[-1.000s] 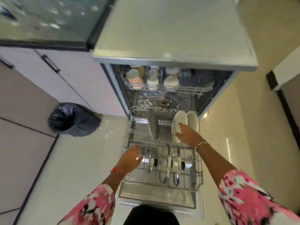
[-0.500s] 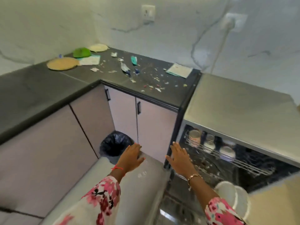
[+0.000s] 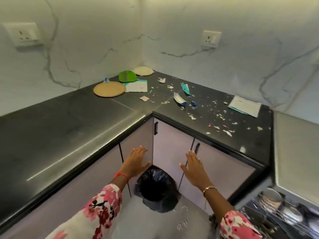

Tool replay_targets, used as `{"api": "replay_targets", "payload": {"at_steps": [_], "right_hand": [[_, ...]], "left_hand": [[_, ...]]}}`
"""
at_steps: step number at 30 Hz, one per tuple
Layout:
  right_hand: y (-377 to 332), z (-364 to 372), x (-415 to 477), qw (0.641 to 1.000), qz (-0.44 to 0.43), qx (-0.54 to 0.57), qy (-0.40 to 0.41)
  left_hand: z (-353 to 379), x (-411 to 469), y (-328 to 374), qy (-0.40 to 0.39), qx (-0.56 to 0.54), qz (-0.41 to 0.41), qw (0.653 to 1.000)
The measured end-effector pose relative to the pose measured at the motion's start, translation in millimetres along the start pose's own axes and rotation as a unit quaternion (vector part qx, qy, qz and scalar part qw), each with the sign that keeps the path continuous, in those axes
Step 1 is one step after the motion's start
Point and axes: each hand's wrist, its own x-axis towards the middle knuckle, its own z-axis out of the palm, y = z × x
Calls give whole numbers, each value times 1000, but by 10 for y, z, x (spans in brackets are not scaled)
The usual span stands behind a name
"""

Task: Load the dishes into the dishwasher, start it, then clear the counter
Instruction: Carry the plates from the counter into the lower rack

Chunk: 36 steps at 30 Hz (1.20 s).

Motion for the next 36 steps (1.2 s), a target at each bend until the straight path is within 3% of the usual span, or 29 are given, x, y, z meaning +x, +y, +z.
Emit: {"api": "replay_targets", "payload": {"at_steps": [8, 18, 26, 36], "right_hand": [[-552, 6, 1930, 998, -58, 17, 30], [-1377, -22, 3969, 994, -104, -13, 23], [-2064, 164, 5064, 997, -41, 61, -33], [-2709, 585, 5925, 987, 71, 126, -75]], "left_hand": [[-442, 1192, -1078, 70, -21, -57, 996], [-846, 2401, -2366, 94, -51, -221, 969], [-968, 2968, -3080, 112, -37, -359, 926], [-823, 3055, -3216, 137, 6, -370, 919]]}}
